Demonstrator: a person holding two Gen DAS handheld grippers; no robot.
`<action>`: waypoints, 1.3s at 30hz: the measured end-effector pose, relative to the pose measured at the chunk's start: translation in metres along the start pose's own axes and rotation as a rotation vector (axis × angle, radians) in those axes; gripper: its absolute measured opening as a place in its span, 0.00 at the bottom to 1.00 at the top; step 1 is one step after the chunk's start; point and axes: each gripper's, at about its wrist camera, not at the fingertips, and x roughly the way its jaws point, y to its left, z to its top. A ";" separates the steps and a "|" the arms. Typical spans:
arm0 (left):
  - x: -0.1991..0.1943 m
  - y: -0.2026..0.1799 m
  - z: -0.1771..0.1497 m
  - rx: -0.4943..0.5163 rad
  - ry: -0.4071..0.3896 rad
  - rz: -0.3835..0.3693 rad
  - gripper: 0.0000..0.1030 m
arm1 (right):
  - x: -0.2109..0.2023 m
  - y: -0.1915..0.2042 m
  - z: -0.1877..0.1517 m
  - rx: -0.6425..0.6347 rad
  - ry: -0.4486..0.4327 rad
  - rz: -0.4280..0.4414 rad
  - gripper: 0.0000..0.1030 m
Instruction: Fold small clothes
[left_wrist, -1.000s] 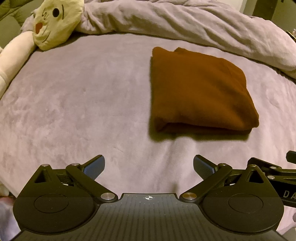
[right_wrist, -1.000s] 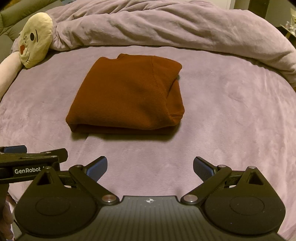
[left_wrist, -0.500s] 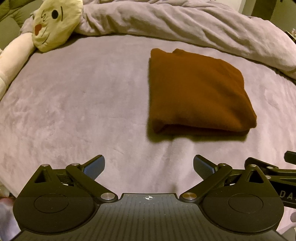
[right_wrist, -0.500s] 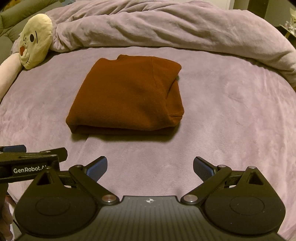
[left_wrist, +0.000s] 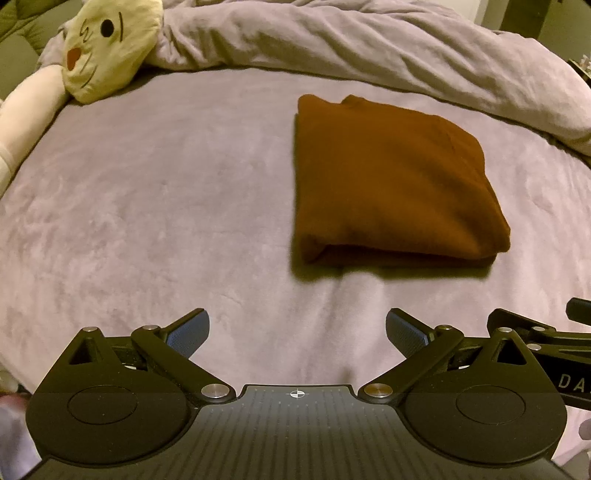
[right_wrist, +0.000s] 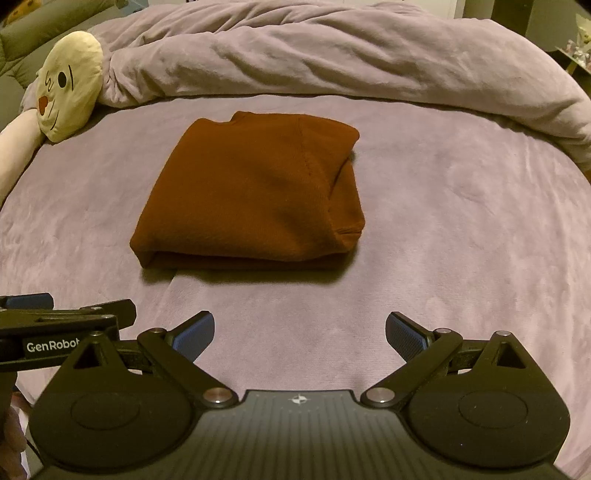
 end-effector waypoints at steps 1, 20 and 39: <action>0.000 0.000 0.000 0.001 0.000 0.001 1.00 | 0.000 0.000 0.000 0.000 -0.001 0.000 0.96; 0.000 0.000 -0.001 0.003 0.001 0.007 1.00 | -0.002 0.000 0.000 0.002 -0.010 -0.005 0.96; 0.000 0.001 0.001 0.002 0.008 0.002 1.00 | -0.005 0.000 0.000 0.001 -0.022 -0.008 0.96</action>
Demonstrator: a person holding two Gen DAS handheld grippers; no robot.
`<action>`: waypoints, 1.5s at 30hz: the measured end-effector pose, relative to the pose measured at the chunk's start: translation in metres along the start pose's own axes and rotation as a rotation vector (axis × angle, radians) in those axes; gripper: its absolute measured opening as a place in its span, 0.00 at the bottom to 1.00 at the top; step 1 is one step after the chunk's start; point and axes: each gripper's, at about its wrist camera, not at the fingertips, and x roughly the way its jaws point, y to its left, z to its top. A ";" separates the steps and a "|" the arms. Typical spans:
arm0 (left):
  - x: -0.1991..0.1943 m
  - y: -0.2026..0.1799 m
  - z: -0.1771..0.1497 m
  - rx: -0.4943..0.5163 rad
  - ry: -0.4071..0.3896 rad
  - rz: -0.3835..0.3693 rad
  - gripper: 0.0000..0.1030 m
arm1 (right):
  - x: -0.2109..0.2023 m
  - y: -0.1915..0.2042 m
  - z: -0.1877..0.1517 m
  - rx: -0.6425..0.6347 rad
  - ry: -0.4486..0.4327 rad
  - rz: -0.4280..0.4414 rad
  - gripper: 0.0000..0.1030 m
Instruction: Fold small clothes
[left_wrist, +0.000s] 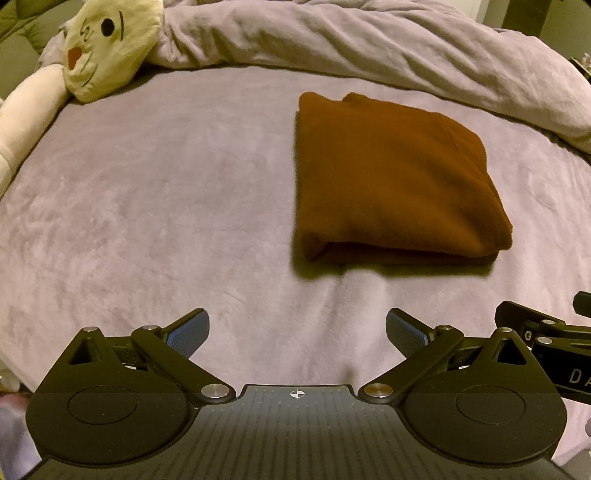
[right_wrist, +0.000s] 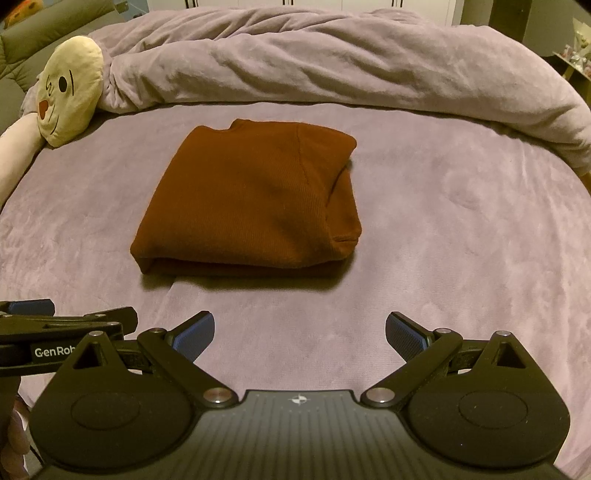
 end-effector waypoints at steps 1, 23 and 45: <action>0.000 0.000 0.000 0.002 0.000 0.000 1.00 | 0.000 0.000 0.000 0.000 0.000 0.000 0.96; 0.000 -0.003 -0.002 0.003 0.003 0.006 1.00 | -0.004 0.002 0.004 -0.009 -0.011 0.000 0.96; 0.003 -0.007 0.001 0.007 0.012 0.008 1.00 | -0.005 0.002 0.007 -0.008 -0.014 0.004 0.96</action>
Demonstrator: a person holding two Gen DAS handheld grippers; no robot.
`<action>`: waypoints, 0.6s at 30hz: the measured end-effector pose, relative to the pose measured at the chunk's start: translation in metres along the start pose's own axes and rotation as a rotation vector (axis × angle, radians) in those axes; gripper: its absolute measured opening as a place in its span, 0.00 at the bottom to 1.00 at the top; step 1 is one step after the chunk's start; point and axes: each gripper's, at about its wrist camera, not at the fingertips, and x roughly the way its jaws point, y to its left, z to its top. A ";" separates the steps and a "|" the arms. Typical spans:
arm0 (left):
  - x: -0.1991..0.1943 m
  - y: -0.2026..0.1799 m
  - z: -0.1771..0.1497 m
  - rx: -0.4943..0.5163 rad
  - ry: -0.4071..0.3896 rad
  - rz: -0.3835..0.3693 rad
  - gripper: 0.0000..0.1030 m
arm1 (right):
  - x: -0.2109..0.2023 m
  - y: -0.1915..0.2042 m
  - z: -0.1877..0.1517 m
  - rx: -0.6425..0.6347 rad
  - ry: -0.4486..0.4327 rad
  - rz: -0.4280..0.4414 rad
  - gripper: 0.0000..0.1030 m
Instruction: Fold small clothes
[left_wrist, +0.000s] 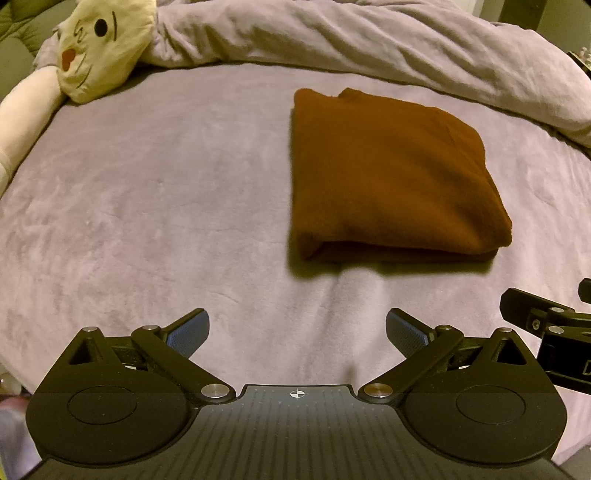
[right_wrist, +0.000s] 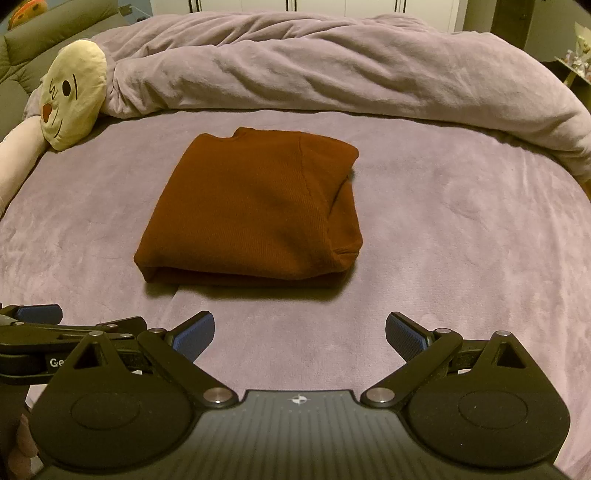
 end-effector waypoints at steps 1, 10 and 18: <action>0.000 0.000 0.000 0.001 0.002 0.000 1.00 | 0.000 0.000 0.000 0.000 0.000 0.002 0.96; 0.005 0.007 0.002 -0.037 0.025 -0.041 1.00 | 0.000 0.000 0.000 0.000 -0.001 -0.001 0.96; 0.000 -0.001 0.002 0.022 -0.018 0.016 1.00 | 0.000 0.000 0.000 0.003 -0.004 0.001 0.96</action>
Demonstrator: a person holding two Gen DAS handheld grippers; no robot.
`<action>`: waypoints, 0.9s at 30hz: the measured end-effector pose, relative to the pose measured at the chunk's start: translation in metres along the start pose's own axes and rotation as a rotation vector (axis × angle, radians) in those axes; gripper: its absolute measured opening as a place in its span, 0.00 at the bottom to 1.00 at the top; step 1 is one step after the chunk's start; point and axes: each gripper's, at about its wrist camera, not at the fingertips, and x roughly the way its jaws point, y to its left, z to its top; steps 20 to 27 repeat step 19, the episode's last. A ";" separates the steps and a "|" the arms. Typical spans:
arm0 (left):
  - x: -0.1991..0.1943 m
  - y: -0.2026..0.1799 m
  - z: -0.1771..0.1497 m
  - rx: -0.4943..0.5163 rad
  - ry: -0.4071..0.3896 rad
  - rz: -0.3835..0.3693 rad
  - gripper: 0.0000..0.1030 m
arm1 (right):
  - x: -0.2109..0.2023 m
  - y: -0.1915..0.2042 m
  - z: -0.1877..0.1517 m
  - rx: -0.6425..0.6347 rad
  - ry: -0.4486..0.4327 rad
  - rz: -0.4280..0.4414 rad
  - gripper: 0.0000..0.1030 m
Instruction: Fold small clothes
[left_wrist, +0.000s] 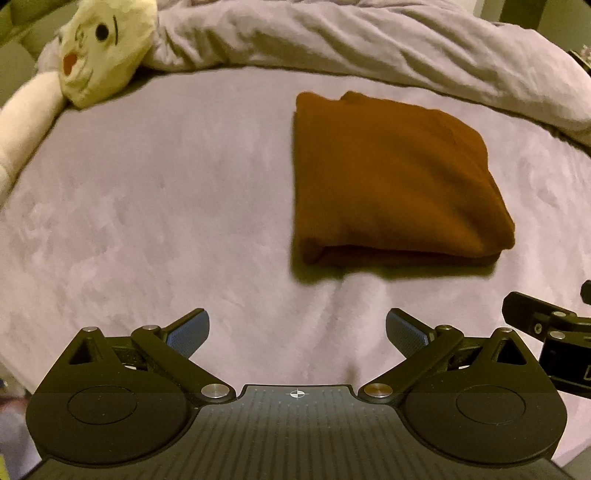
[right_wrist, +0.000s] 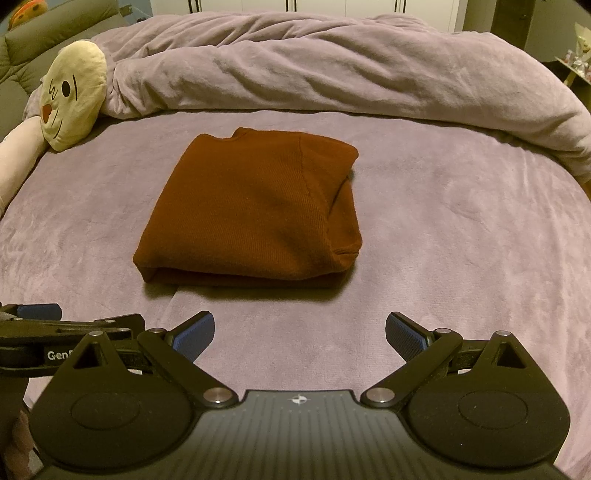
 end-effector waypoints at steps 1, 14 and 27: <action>-0.001 -0.001 0.000 0.007 -0.006 -0.006 1.00 | 0.001 0.000 0.000 -0.001 0.000 0.000 0.96; -0.007 -0.003 -0.005 0.031 -0.044 -0.039 1.00 | 0.001 -0.005 0.000 0.015 0.000 -0.005 0.96; -0.006 -0.002 -0.003 0.021 -0.045 -0.055 1.00 | 0.002 -0.006 0.000 0.021 -0.001 -0.005 0.96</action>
